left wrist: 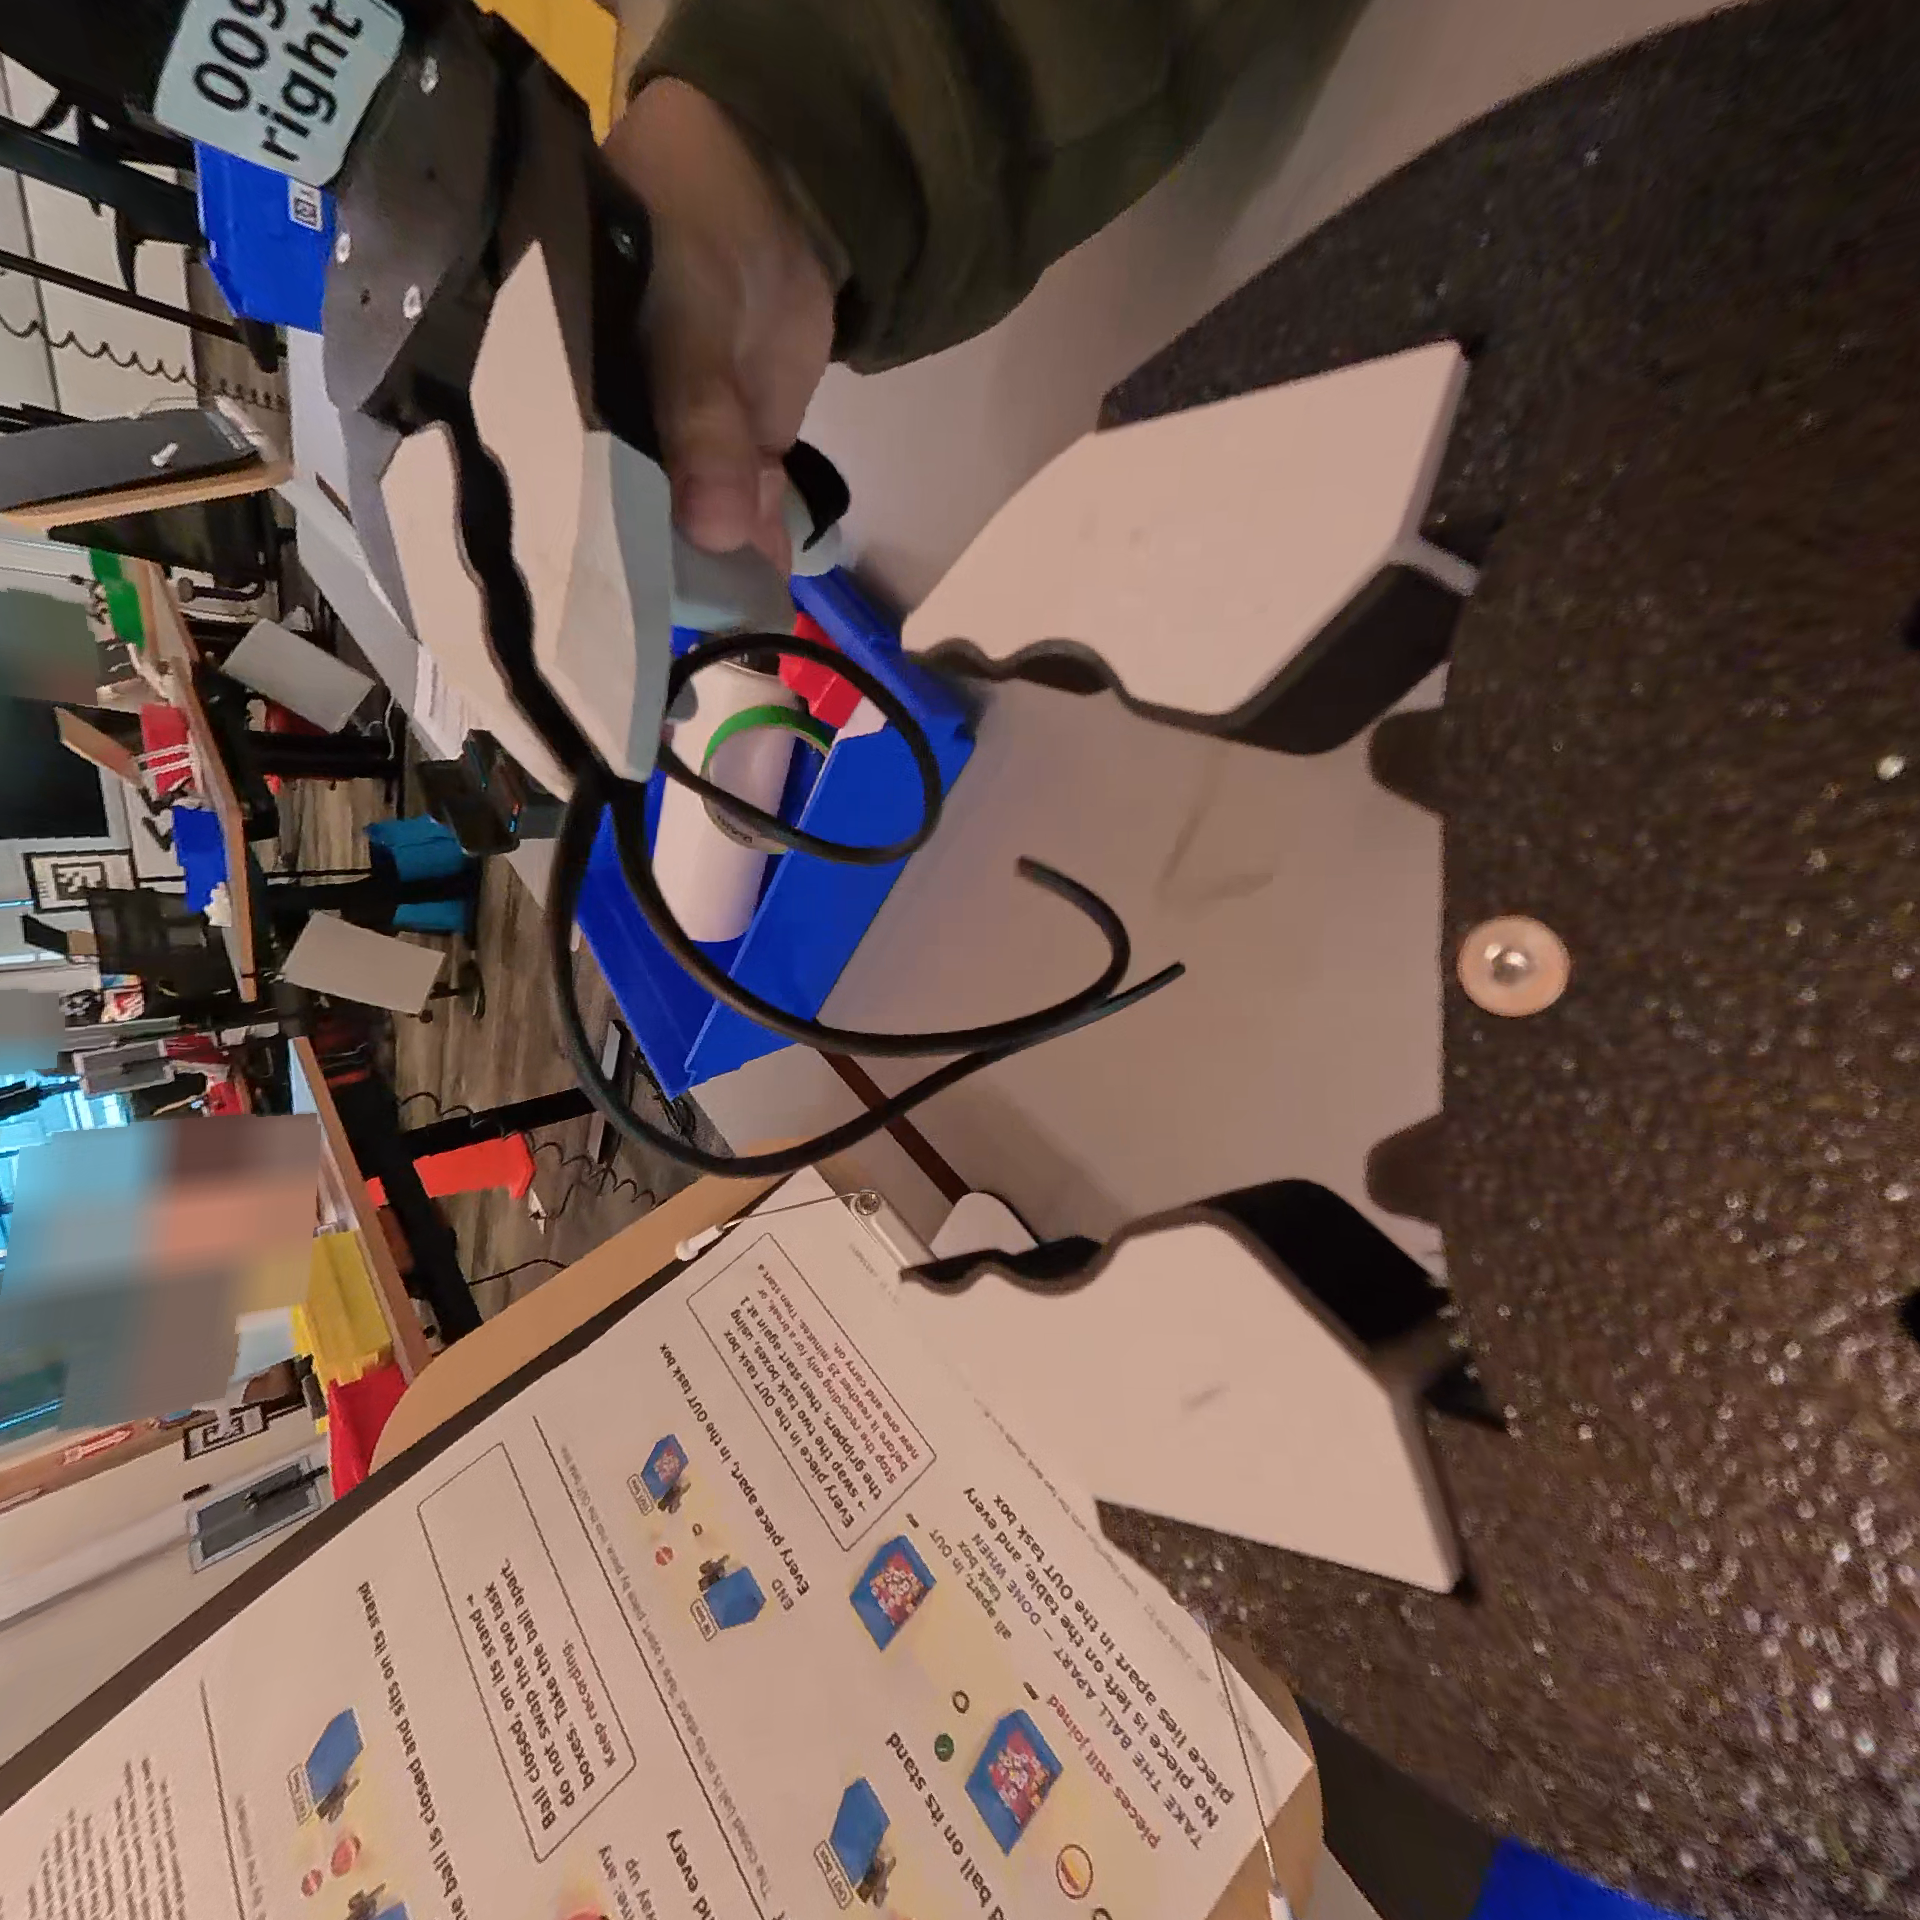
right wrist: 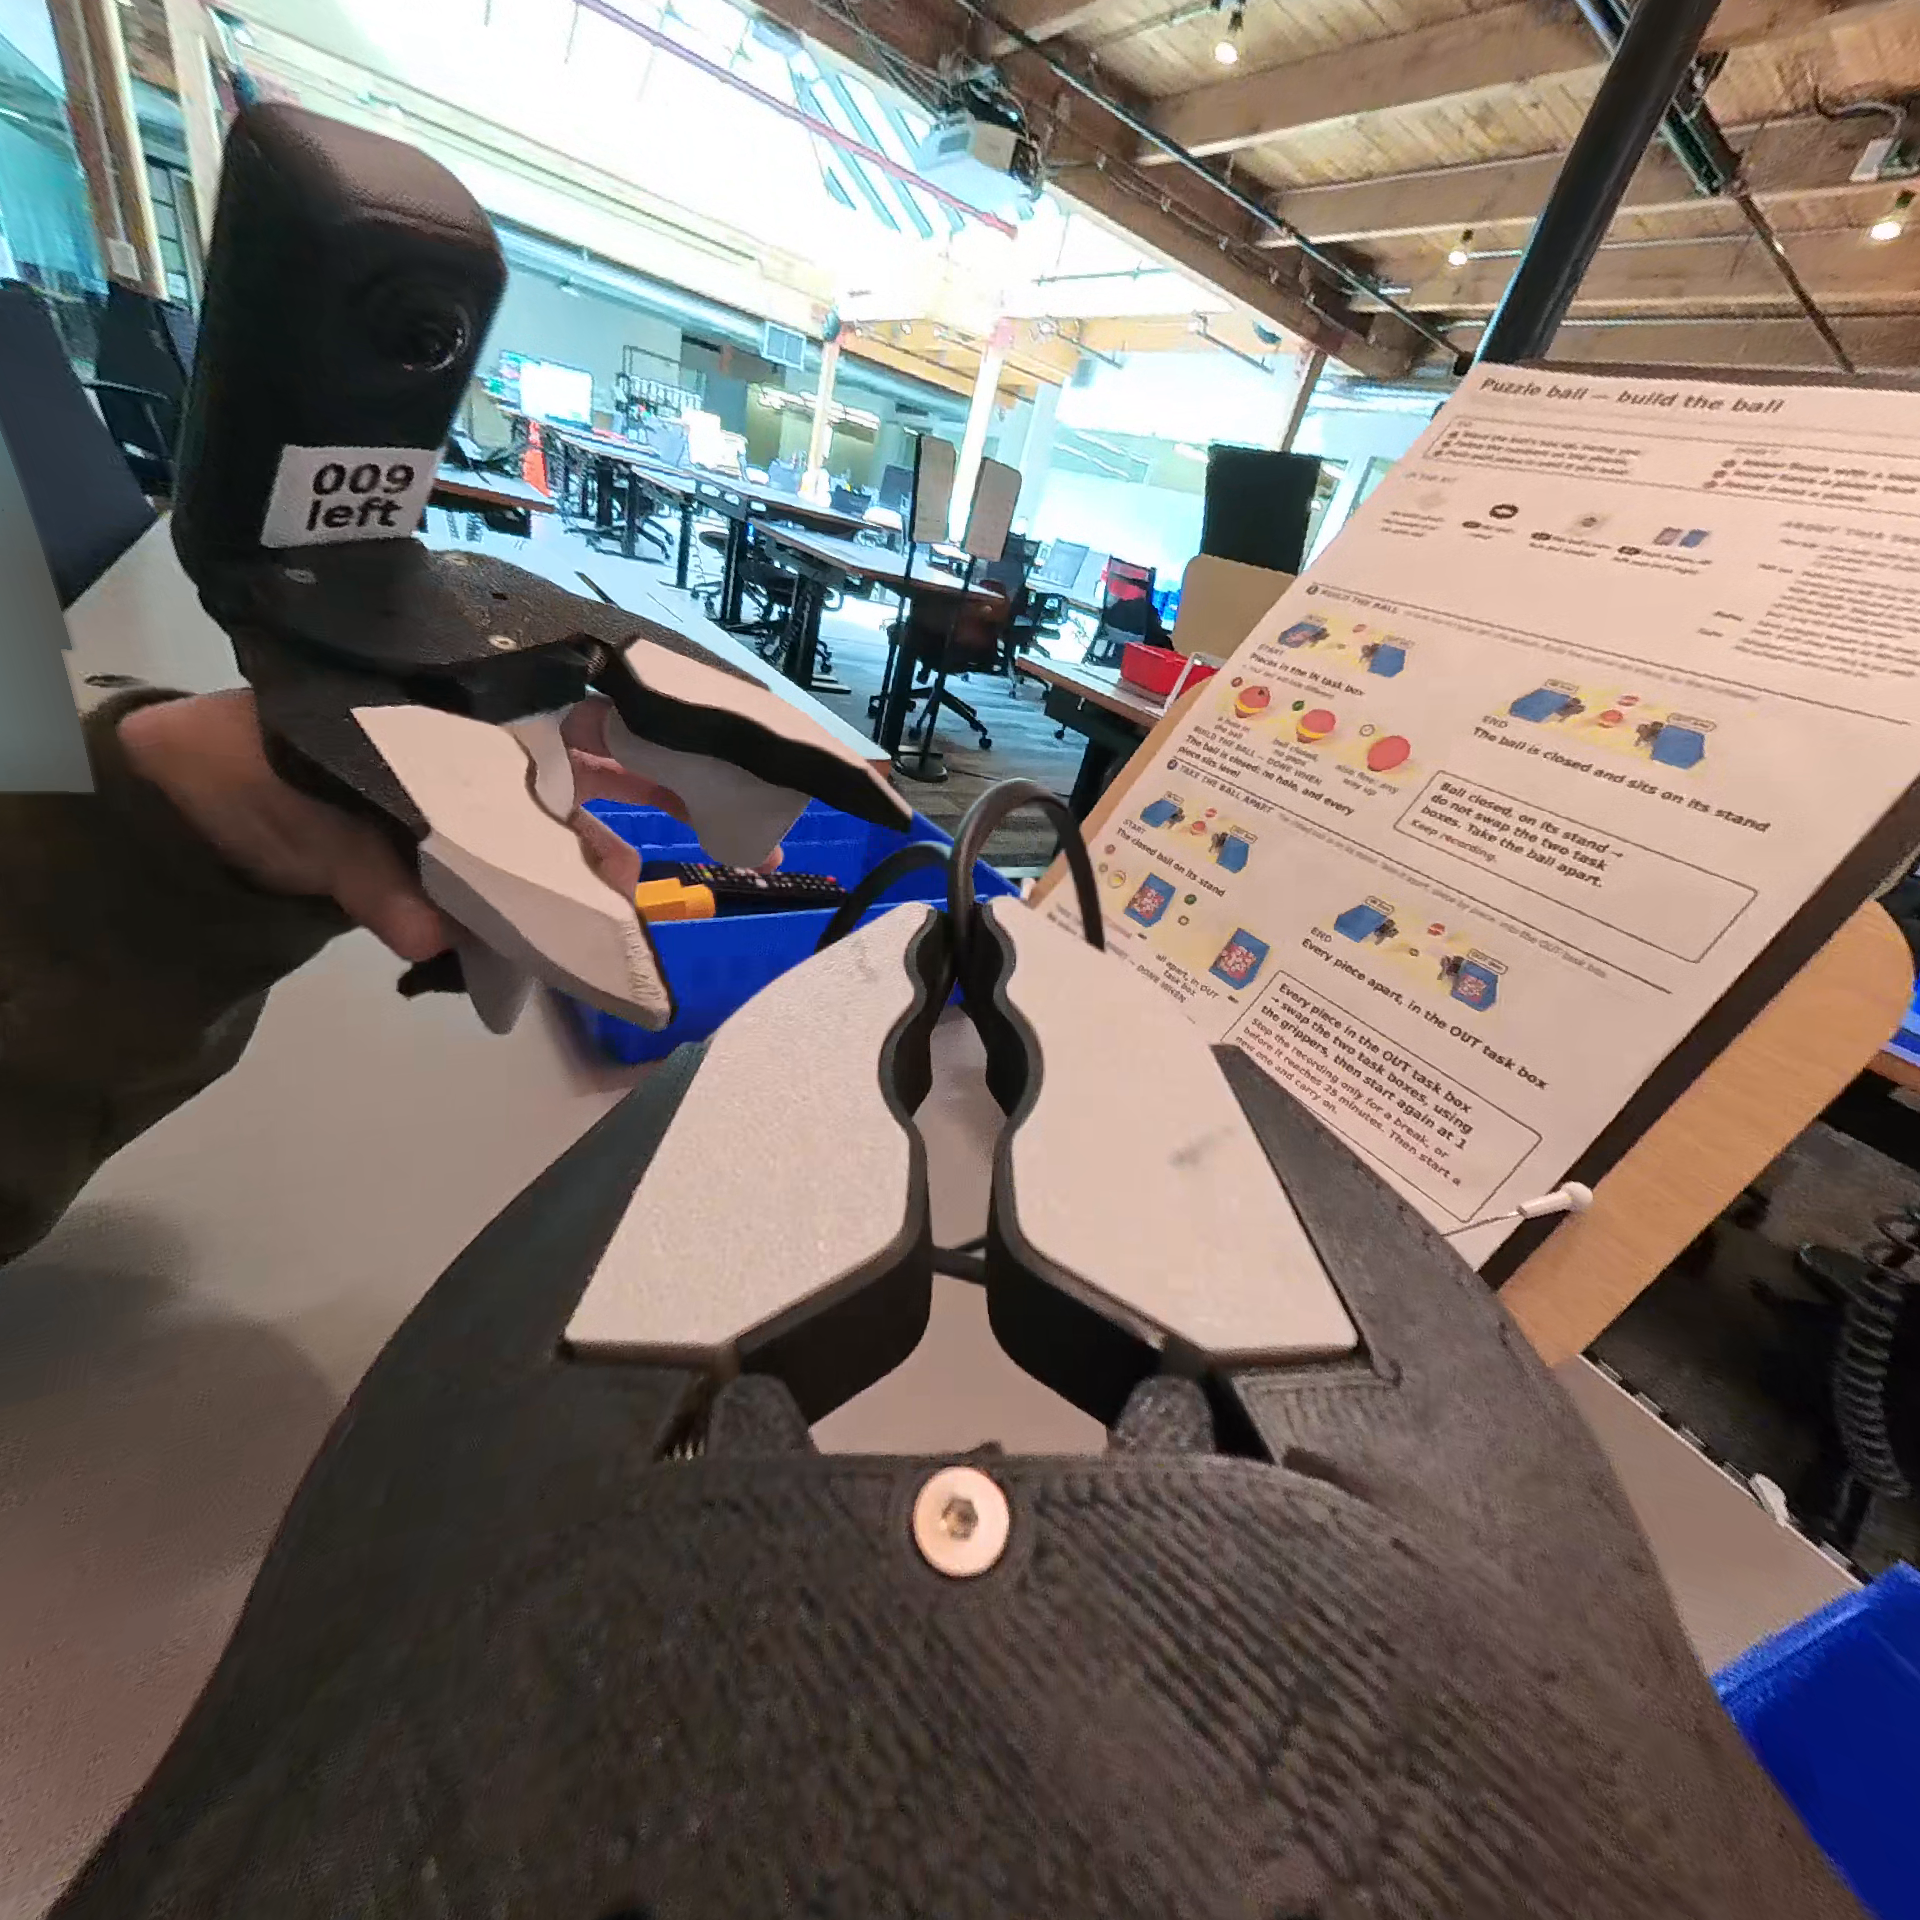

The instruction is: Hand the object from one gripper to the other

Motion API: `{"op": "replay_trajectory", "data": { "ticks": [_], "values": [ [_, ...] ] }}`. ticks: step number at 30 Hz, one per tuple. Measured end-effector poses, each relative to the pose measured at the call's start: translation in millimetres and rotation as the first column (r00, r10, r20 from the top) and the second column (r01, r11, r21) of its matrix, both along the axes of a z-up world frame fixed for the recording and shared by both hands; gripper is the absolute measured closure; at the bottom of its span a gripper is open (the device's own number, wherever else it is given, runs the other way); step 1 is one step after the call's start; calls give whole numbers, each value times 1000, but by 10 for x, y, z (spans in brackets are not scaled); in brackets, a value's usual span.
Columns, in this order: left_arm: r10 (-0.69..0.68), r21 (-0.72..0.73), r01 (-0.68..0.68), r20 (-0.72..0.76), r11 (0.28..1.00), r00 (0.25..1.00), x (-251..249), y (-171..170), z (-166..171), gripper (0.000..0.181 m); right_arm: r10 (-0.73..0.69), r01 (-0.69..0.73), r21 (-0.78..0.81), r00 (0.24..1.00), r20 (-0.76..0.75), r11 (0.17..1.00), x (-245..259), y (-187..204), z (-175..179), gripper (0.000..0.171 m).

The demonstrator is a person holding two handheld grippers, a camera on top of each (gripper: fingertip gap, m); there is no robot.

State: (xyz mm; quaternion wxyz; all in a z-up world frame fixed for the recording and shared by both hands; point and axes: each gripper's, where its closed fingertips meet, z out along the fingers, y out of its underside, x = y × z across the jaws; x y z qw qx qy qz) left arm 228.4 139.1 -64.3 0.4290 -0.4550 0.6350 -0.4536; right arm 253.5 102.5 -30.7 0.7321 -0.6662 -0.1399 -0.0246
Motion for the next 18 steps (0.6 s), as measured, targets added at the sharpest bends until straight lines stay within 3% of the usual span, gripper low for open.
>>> {"op": "replay_trajectory", "data": {
  "ticks": [4,10,13,15,18],
  "values": [
    [26,37,-28,54,999,998,45,-66,75,71,-41,39,-31,997,-59,999,21,75,-32,167],
    [66,236,-69,22,969,998,130,-235,-70,70,-39,35,-23,975,-218,999,-18,170,-22,168],
    [83,317,-49,-95,947,992,113,-135,-302,77,-94,81,-87,984,-151,993,53,194,-141,168],
    [71,286,-16,-183,958,980,61,-50,-443,82,-141,129,-119,985,-96,984,145,165,-190,168],
    [-29,186,89,-304,978,952,-22,-135,-619,93,-95,90,-40,979,-179,995,130,105,-39,168]
  ]
}}
